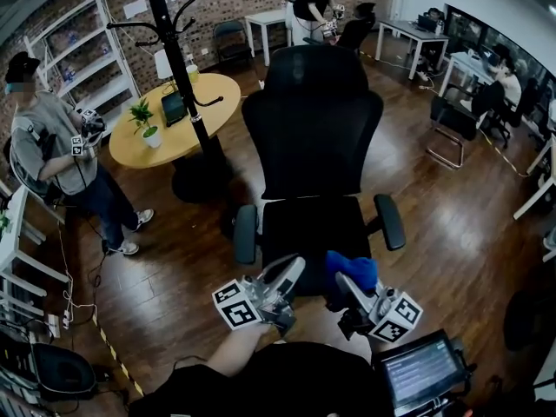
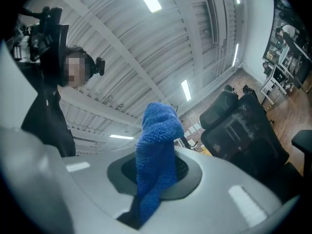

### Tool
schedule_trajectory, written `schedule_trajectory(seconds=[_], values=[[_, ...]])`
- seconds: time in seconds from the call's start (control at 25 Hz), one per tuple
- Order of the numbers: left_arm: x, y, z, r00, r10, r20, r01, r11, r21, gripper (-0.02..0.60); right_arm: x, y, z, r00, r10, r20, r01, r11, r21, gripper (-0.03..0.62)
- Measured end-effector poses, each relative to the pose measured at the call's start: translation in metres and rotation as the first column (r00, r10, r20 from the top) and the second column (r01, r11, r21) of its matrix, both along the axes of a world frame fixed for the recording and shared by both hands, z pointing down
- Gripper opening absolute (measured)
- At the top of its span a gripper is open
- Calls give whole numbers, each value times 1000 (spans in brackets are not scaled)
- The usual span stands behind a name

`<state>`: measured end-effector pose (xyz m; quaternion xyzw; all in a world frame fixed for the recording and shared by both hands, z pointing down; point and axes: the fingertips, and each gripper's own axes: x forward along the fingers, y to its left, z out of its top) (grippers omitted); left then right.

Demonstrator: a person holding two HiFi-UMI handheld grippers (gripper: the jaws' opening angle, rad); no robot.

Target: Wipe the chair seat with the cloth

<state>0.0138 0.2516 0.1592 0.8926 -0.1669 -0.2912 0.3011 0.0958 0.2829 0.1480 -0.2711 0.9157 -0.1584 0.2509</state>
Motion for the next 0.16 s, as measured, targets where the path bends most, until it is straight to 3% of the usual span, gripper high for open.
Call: schedule_trajectory(seconds=[0.16], values=[[3, 0, 0, 1000, -1, 9, 2, 1000, -5, -9, 2, 0, 1, 1000, -5, -7, 5, 1000, -7, 44]])
